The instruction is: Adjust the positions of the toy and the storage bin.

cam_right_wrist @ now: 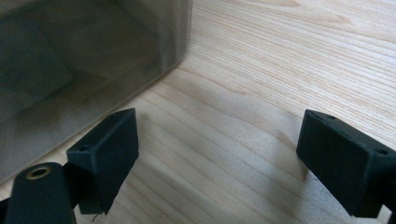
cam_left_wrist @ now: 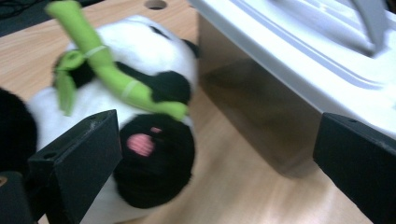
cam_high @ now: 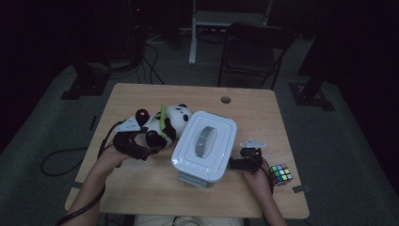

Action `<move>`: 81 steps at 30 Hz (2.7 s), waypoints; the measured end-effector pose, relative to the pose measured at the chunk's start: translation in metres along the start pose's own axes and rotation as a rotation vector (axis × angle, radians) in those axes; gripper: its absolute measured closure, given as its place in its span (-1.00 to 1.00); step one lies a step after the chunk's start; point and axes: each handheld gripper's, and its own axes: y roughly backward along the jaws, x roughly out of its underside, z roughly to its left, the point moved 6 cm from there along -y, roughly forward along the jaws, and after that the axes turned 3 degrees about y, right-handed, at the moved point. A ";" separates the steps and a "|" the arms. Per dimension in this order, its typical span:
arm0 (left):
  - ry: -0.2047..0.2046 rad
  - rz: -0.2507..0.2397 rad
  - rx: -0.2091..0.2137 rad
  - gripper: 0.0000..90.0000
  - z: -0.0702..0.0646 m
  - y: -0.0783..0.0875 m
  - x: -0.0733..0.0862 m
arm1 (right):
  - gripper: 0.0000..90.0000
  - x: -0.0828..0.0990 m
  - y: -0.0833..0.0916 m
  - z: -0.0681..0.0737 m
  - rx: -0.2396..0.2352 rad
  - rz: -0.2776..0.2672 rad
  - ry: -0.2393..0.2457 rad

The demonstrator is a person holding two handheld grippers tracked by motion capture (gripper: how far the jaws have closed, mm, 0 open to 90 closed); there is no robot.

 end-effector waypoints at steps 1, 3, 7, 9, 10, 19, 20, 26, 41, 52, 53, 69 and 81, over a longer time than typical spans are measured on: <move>-0.003 0.002 0.001 -0.96 -0.002 0.001 0.002 | -0.73 0.000 0.000 0.000 0.000 0.000 0.001; -0.006 -0.003 0.006 -0.96 -0.005 0.002 0.003 | -0.73 0.000 0.000 0.000 0.000 0.000 0.000; -0.018 -0.005 0.007 -0.96 -0.015 0.005 0.009 | -0.73 0.000 0.000 0.000 0.000 0.000 0.000; -0.030 -0.010 0.009 -0.96 -0.022 0.005 0.013 | -0.73 0.000 0.000 0.000 0.000 0.000 0.000; -0.041 -0.017 0.004 -0.96 -0.024 0.004 0.014 | -0.73 0.000 0.000 0.000 0.000 0.000 0.000; -0.080 0.014 0.033 -0.96 -0.040 -0.006 0.035 | -0.73 0.000 0.000 0.000 0.000 -0.001 0.001; -0.080 0.014 0.033 -0.95 -0.040 -0.006 0.035 | -0.73 0.000 0.000 0.000 0.000 -0.001 0.001; -0.050 0.030 0.043 -0.95 -0.043 -0.019 0.053 | -0.73 0.000 0.000 0.000 0.000 0.000 0.000; -0.062 0.101 -0.010 -0.95 -0.033 -0.043 0.085 | -0.73 0.000 0.000 0.000 0.000 0.000 0.000; -0.036 0.144 -0.071 -0.95 -0.017 -0.044 0.101 | -0.73 0.000 0.000 0.000 -0.001 0.000 0.000; -0.036 0.144 -0.071 -0.95 -0.017 -0.044 0.101 | -0.73 0.000 0.000 0.000 -0.001 0.000 0.000; 0.002 0.197 -0.124 -0.93 -0.009 -0.049 0.112 | -0.73 0.000 0.000 0.000 -0.001 0.000 0.000; 0.040 0.192 -0.163 -0.93 -0.010 -0.051 0.111 | -0.73 0.000 0.000 0.000 0.002 0.001 -0.004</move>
